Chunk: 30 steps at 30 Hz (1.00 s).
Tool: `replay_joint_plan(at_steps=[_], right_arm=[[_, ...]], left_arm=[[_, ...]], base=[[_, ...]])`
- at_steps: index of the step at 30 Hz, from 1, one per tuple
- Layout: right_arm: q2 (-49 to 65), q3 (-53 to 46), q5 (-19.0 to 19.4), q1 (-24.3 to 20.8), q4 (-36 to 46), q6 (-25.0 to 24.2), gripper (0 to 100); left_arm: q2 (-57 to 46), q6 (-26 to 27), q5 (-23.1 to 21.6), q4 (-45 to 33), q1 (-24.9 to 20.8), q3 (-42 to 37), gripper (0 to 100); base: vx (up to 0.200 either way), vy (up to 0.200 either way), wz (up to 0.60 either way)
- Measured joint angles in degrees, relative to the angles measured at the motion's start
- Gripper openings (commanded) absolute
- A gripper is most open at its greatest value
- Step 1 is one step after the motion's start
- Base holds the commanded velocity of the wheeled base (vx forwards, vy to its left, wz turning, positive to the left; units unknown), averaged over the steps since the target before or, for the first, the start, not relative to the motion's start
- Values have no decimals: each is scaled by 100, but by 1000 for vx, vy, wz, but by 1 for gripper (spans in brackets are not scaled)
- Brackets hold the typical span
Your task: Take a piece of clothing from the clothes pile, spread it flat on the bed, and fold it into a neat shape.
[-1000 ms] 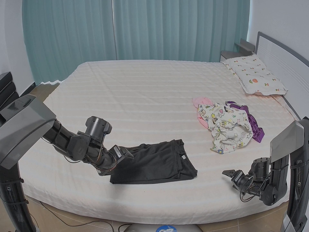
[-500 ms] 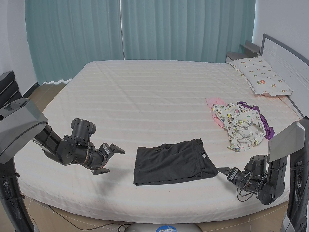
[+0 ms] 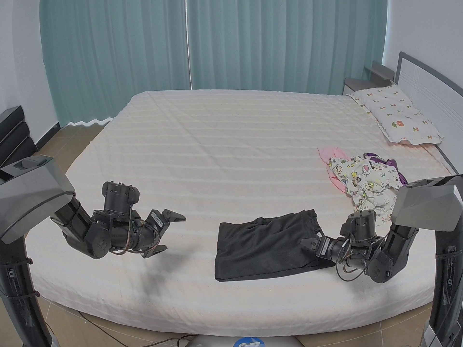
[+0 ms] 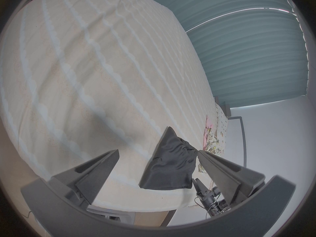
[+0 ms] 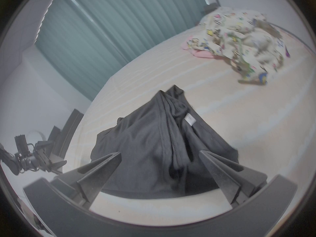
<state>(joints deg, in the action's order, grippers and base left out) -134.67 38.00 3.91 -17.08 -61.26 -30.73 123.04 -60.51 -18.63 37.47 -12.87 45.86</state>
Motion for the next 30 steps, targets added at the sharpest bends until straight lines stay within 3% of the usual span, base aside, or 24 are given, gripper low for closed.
replay_joint_plan(at_steps=[4,10,11,16,30], right_arm=[[-127,485,88,7,580,262,100],[-240,706,284,-11,751,347,100],[-251,707,289,-11,806,374,0],[-271,644,293,18,1076,607,0],[272,-182,293,241,1048,585,0]], left_arm=[[33,-20,5,133,-2,-135,100],[63,-28,7,161,-5,-185,100],[67,-30,5,163,-5,-185,100],[72,-28,5,158,-2,-185,100],[85,-30,0,158,-5,-177,100]], base=[[0,0,0],[0,0,0],[0,0,0],[0,0,0],[0,0,0]])
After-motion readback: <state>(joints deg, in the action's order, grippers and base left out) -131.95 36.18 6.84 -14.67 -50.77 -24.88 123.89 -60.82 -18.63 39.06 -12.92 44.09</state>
